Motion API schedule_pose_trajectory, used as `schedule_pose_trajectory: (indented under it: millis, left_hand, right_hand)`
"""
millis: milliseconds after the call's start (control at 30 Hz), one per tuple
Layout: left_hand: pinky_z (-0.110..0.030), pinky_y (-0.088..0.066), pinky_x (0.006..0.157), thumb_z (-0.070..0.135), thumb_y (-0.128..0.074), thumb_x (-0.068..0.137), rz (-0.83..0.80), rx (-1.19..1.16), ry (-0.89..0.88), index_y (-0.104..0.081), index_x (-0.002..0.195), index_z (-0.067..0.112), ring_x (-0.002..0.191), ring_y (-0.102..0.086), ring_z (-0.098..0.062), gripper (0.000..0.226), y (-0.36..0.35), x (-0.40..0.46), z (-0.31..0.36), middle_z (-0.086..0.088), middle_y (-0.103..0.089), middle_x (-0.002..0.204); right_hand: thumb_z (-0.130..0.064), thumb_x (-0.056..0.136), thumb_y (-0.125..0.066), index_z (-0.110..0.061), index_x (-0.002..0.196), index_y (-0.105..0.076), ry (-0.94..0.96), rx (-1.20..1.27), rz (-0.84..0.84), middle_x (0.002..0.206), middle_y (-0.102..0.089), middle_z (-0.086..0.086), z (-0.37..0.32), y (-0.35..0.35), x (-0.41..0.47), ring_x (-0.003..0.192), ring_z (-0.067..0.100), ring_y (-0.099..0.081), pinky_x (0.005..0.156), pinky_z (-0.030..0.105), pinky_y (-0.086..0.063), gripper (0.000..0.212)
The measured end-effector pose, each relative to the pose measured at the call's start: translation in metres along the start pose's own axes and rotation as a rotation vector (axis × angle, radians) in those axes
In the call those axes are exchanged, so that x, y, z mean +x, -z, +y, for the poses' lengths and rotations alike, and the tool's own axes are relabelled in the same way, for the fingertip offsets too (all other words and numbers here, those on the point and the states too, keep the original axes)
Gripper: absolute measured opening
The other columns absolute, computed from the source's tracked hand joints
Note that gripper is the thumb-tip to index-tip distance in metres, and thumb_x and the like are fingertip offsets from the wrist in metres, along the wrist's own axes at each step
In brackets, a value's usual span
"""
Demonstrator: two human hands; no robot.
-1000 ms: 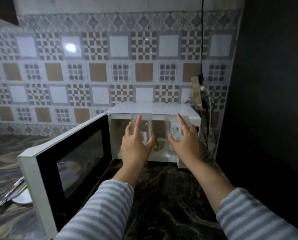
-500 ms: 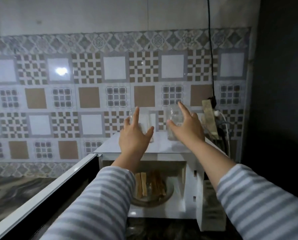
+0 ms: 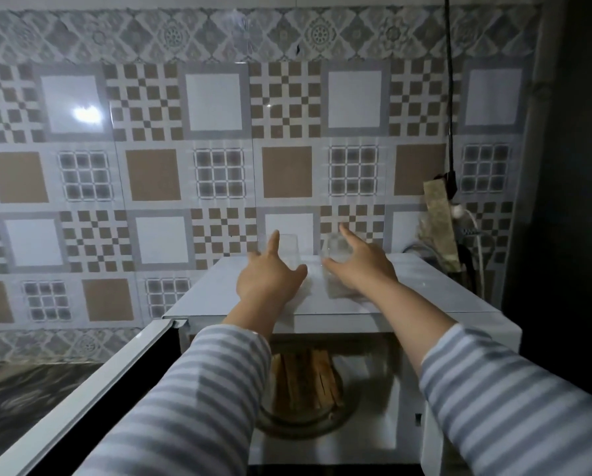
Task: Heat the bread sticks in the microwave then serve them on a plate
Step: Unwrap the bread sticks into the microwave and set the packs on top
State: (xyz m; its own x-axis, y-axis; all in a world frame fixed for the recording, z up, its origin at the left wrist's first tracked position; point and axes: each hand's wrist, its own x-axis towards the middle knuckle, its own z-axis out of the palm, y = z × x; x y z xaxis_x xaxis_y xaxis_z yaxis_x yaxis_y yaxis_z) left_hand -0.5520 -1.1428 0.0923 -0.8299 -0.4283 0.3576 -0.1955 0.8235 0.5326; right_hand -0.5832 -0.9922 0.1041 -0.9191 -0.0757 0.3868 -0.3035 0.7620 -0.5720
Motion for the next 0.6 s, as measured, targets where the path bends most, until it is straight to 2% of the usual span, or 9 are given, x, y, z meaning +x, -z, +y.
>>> schedule_pose_trajectory:
  millis: [67,167,333,467,600]
  left_hand:
    - [-0.040,-0.051,0.085,0.058,-0.052,0.087,-0.004,0.017,-0.013,0.001,0.149,0.042,0.118,-0.055,-0.033,0.083,0.000,0.000,-0.001,-0.011,-0.028,0.154]
    - [-0.042,-0.047,0.089,0.061,-0.049,0.087,-0.031,0.039,-0.019,0.003,0.150,0.041,0.126,-0.049,-0.033,0.084,0.002,-0.002,0.000,-0.011,-0.025,0.155]
    - [-0.049,-0.042,0.097,0.064,-0.038,0.090,0.057,0.099,-0.055,-0.002,0.150,0.040,0.137,-0.034,-0.036,0.074,0.014,-0.016,0.003,-0.006,-0.010,0.160]
    - [-0.050,-0.036,0.104,0.057,-0.034,0.095,0.142,0.153,-0.090,-0.013,0.150,0.035,0.142,-0.023,-0.033,0.063,0.023,-0.058,0.006,-0.004,-0.011,0.160]
    - [-0.049,-0.033,0.106,0.049,-0.038,0.095,0.172,0.161,-0.084,-0.024,0.147,0.028,0.141,-0.023,-0.031,0.058,0.029,-0.118,-0.001,-0.006,-0.019,0.158]
  right_hand:
    - [-0.054,0.089,-0.053,-0.047,0.149,-0.010,-0.003,-0.020,-0.007,0.157,-0.025,0.003,0.000,-0.002,0.000,0.134,0.031,-0.041,0.084,0.034,-0.046,0.073]
    - [-0.056,0.088,-0.054,-0.045,0.150,-0.009,-0.005,-0.015,-0.033,0.156,-0.029,0.002,-0.001,0.001,0.000,0.137,0.031,-0.037,0.097,0.040,-0.045,0.077]
    - [-0.062,0.087,-0.050,-0.044,0.150,-0.003,0.008,-0.028,-0.041,0.154,-0.031,0.006,-0.005,0.014,-0.008,0.135,0.032,-0.039,0.096,0.043,-0.045,0.080]
    - [-0.057,0.092,-0.045,-0.043,0.150,-0.007,0.020,-0.086,-0.059,0.156,-0.027,0.007,-0.006,0.027,-0.044,0.136,0.034,-0.037,0.100,0.044,-0.042,0.070]
    - [-0.053,0.094,-0.045,-0.039,0.149,-0.019,0.067,-0.138,-0.063,0.156,-0.024,0.007,0.000,0.039,-0.102,0.137,0.035,-0.032,0.107,0.047,-0.036,0.062]
